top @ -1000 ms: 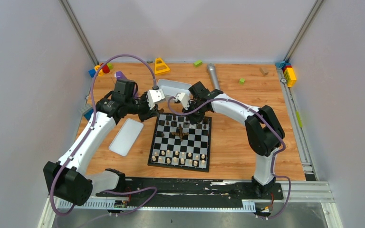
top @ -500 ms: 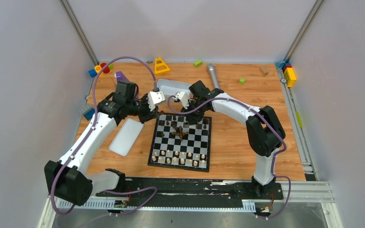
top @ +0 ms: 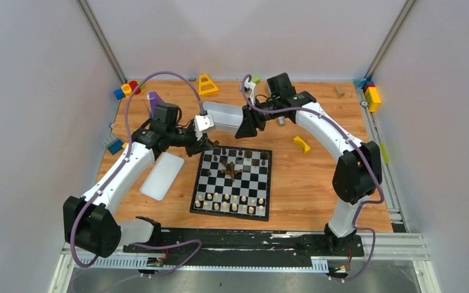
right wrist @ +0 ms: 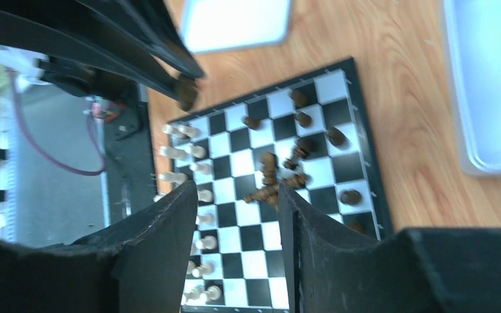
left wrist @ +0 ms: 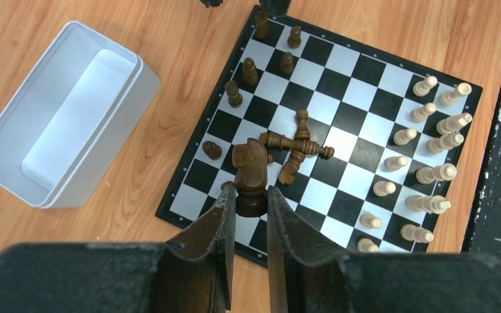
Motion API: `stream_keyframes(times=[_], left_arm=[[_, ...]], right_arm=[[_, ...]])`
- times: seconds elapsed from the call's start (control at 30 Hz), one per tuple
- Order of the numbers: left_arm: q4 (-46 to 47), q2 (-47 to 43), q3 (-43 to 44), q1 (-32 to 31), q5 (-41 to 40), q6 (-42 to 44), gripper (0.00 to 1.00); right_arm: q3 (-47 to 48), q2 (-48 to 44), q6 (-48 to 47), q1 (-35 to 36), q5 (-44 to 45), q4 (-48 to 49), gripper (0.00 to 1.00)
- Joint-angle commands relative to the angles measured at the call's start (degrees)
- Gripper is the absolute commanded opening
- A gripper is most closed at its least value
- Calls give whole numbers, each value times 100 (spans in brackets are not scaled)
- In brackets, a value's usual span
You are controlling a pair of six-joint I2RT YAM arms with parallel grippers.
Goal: Set up the chess pieces on the board
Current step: Place the chess piece on the chessboard.
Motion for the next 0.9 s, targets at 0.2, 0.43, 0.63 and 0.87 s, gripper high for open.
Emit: stream_keyframes(times=[0.2,0.43,0.63,0.87], left_arm=[[743,201,50,-427,-87,-420,18],[782,260,105,-558,-374,-432,18],[798,308,111,-632,-494,-408,18],[797,373,142,-738,-625,-367,18]], right_arm=[[870,561,1247,77,-1787,158,57],[895,850,1411,127,-1931,201,57],[920,1062,1616,241,-1937,203,53],[1047,1247,1680,345,-1944,206,40]])
